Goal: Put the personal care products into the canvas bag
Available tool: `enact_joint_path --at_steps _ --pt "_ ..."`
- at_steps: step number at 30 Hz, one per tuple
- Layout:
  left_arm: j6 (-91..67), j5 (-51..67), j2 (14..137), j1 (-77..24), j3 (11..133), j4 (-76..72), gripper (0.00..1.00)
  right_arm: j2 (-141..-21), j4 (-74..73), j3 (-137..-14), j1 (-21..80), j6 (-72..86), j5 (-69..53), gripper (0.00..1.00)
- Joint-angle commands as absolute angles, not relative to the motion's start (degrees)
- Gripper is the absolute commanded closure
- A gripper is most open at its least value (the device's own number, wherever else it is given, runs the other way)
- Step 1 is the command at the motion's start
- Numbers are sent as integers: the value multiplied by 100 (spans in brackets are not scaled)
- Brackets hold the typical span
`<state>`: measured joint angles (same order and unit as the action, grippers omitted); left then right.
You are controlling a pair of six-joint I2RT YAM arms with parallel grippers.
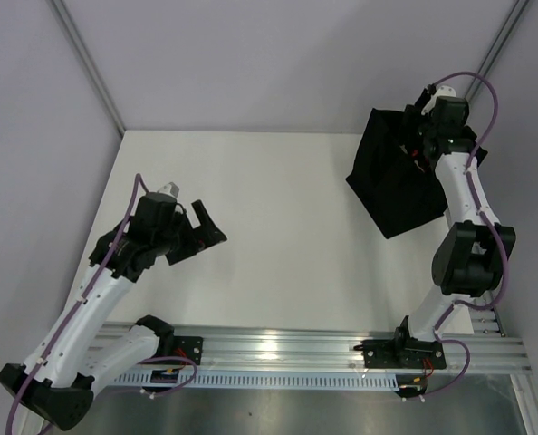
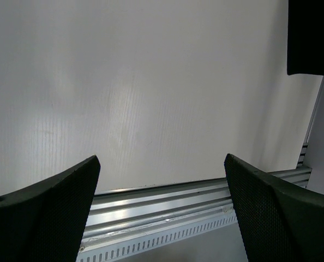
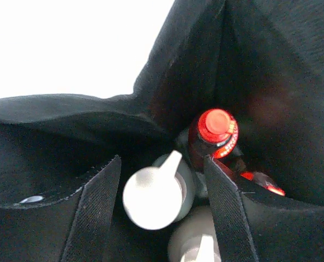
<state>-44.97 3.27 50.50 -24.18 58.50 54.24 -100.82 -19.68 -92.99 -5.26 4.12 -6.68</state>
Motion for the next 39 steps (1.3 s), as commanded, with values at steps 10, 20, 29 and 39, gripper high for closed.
enact_joint_path --at_steps 10,20,29,39 --pt "-3920 228 4957 -2391 6758 4791 1 -8500 -3295 -10442 234 1934 -449 1" --pt "-3419 747 4668 -2399 6698 4210 1 -7569 -3419 -9327 2557 1422 -596 1" --pt "-3823 1064 3692 -2443 5459 4280 1 -6785 -2671 -7286 2900 2901 -1204 1" --pt "-3744 1133 3726 -2452 5800 4500 1 -6636 -3287 -7611 3506 2663 -729 1"
